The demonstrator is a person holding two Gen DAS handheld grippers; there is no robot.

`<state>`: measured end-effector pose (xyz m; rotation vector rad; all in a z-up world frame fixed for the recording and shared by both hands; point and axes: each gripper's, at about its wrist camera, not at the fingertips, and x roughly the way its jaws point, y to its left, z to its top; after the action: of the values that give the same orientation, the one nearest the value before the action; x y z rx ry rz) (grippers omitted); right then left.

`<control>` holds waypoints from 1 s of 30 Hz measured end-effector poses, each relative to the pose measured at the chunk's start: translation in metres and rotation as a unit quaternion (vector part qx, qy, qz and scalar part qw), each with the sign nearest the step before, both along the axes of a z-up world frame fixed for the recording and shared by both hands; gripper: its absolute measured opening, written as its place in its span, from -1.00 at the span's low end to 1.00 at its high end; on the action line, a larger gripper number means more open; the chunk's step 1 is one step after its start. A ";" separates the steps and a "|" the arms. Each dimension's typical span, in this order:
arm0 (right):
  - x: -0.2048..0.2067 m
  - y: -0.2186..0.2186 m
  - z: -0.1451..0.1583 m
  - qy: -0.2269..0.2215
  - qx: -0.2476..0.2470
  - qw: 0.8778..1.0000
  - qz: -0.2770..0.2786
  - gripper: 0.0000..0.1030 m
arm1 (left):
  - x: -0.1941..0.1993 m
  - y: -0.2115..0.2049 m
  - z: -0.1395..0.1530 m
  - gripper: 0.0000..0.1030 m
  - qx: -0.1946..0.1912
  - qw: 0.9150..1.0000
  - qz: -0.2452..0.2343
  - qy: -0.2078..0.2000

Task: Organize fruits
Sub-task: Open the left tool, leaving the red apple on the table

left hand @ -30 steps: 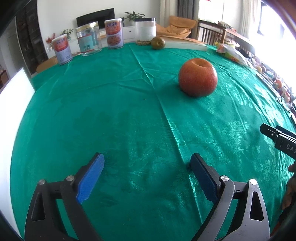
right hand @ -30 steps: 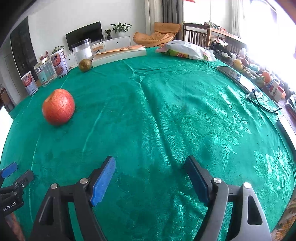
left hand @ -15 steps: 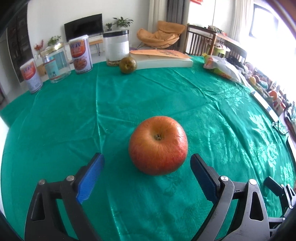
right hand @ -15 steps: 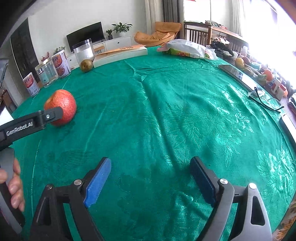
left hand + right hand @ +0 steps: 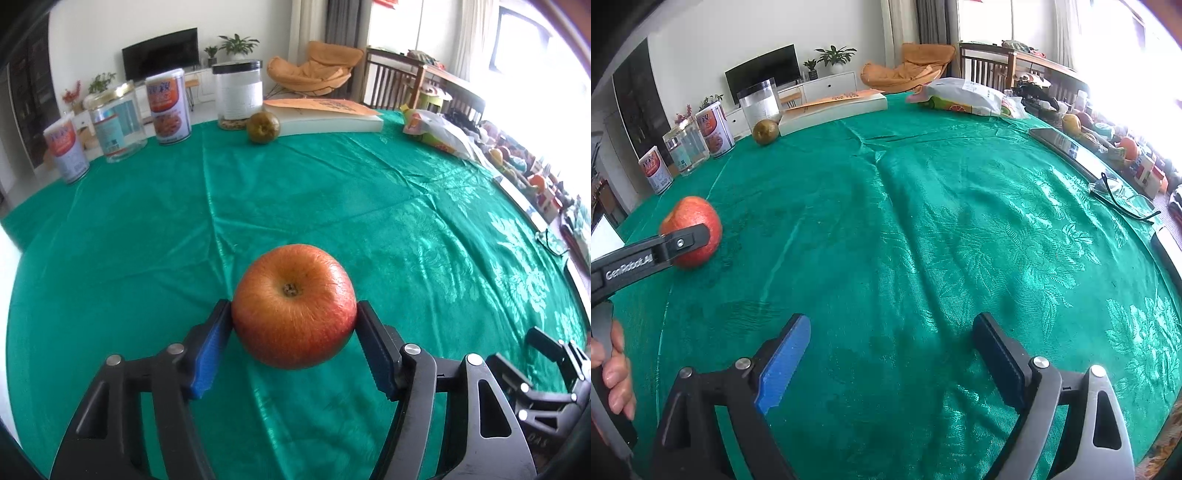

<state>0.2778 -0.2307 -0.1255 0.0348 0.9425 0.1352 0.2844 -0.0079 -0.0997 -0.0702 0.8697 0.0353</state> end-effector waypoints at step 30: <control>0.149 0.112 0.053 0.010 0.109 0.984 0.143 0.73 | -0.103 0.112 -0.033 0.83 0.001 0.994 0.106 0.018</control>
<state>0.4271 -0.1185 -0.0721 0.1023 0.9463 0.5052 0.1812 0.1039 -0.1331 -0.1599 0.8959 0.2367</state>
